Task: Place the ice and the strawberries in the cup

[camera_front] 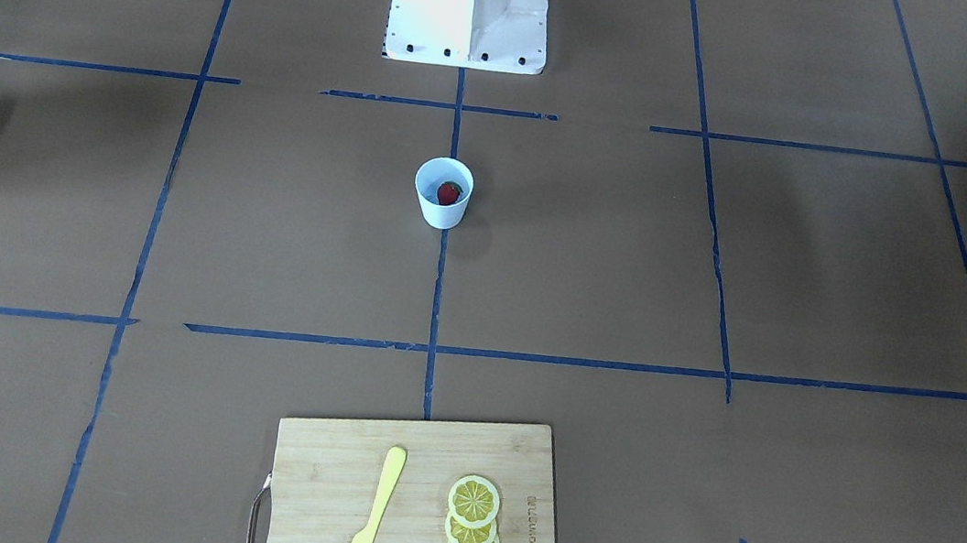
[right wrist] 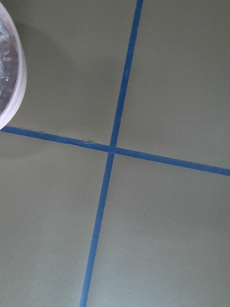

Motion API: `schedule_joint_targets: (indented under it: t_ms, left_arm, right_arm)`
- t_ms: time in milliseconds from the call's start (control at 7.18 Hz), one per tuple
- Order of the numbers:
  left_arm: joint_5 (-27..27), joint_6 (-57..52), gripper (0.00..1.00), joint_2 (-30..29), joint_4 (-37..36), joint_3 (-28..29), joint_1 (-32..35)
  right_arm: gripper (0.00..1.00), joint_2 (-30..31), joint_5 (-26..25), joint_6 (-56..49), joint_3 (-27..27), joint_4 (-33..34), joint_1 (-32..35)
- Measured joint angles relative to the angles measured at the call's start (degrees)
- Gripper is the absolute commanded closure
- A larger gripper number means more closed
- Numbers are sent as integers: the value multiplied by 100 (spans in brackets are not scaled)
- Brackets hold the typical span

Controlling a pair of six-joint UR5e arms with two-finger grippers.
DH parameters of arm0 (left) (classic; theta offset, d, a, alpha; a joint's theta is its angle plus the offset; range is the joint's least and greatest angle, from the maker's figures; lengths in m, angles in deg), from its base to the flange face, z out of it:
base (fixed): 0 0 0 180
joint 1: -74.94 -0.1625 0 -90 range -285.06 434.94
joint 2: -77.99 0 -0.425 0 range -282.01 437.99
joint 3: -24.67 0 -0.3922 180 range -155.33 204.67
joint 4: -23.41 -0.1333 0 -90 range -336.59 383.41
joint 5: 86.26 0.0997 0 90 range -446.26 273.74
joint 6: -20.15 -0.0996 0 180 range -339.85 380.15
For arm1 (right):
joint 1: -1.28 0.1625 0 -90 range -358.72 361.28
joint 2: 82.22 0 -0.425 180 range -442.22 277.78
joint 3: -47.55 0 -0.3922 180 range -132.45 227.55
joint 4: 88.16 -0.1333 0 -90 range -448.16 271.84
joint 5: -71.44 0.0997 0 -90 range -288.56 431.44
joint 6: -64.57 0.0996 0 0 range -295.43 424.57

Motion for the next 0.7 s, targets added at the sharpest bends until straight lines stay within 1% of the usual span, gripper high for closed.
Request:
schedule_joint_targets:
  t_ms: [139, 418, 697]
  left_arm:
    - [166, 45, 0, -11, 72, -13, -22]
    - [237, -193, 0, -35, -28, -18, -44]
    - [168, -685, 0, -131, -585, -30, -48]
  right_arm:
    - [0, 9, 0, 1, -2, 0, 1]
    - [0, 17, 1, 1, -2, 4, 3]
    - [0, 19, 7, 7, -2, 1, 2]
